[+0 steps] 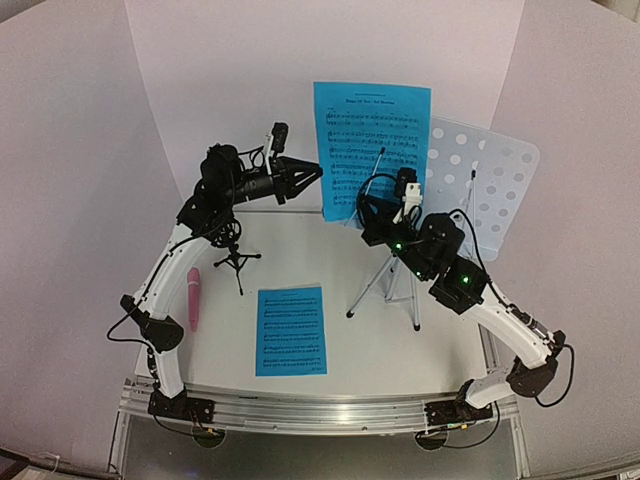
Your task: Set up the instrument practice props
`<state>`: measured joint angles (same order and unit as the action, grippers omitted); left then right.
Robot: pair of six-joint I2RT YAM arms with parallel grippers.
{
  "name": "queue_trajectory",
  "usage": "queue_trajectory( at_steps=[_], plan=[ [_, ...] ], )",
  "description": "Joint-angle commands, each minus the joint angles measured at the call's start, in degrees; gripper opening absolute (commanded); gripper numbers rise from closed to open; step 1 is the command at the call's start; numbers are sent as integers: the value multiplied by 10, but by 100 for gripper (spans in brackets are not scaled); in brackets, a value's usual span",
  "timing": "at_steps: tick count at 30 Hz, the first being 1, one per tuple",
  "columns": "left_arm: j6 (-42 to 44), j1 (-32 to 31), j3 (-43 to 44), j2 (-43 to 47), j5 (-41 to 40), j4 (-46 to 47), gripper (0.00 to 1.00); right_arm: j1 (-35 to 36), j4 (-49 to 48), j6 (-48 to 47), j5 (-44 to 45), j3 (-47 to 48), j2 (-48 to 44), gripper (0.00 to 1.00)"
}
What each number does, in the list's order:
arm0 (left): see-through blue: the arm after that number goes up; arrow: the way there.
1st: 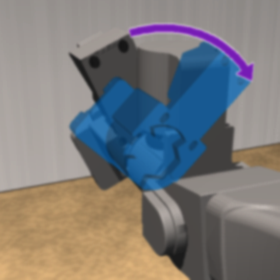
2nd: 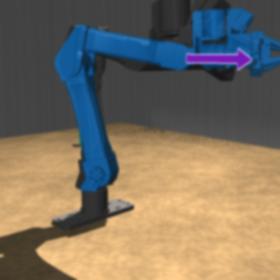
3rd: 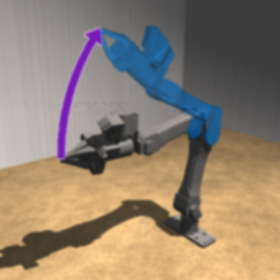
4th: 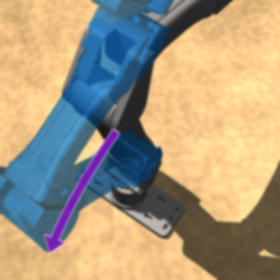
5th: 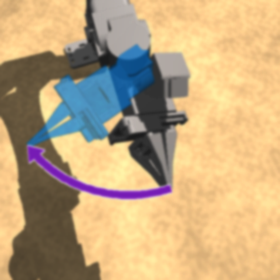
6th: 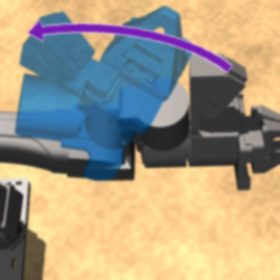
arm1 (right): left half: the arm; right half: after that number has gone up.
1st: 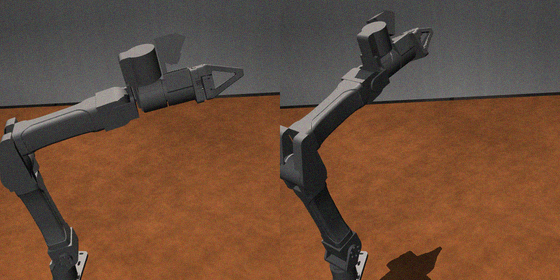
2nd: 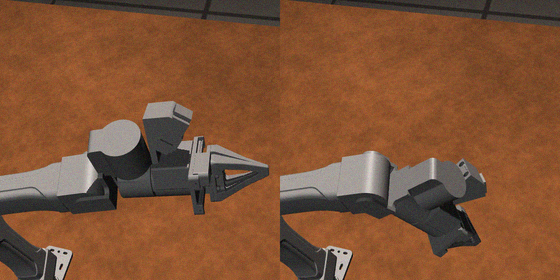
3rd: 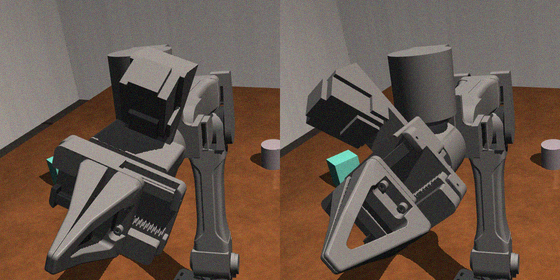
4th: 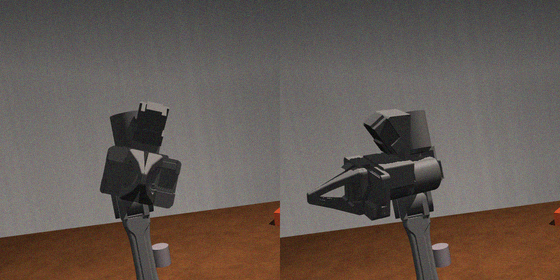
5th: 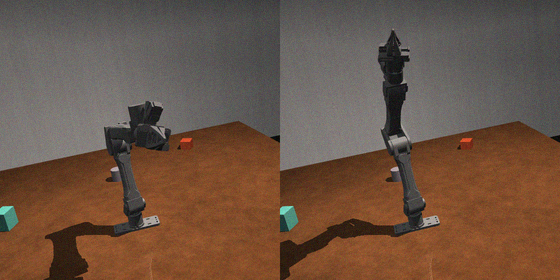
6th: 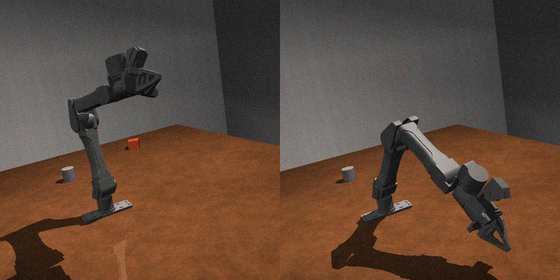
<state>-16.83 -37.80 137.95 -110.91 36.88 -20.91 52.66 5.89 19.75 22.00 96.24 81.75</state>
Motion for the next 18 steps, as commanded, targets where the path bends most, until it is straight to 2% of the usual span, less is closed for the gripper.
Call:
queue_trajectory(
  at_steps=[1,6,12,18],
  plan=[
    [-2,-5,4,21,6,17,20,6,15,3,-18,-11,-15,0],
    [0,-8,-1,19,17,8,14,7,15,1,-15,-13,-18,0],
    [1,-9,4,16,20,8,2,6,15,2,-17,-11,-13,0],
    [61,-9,91,-12,28,-45,0,7,15,2,-15,-12,-12,0]
  ],
)
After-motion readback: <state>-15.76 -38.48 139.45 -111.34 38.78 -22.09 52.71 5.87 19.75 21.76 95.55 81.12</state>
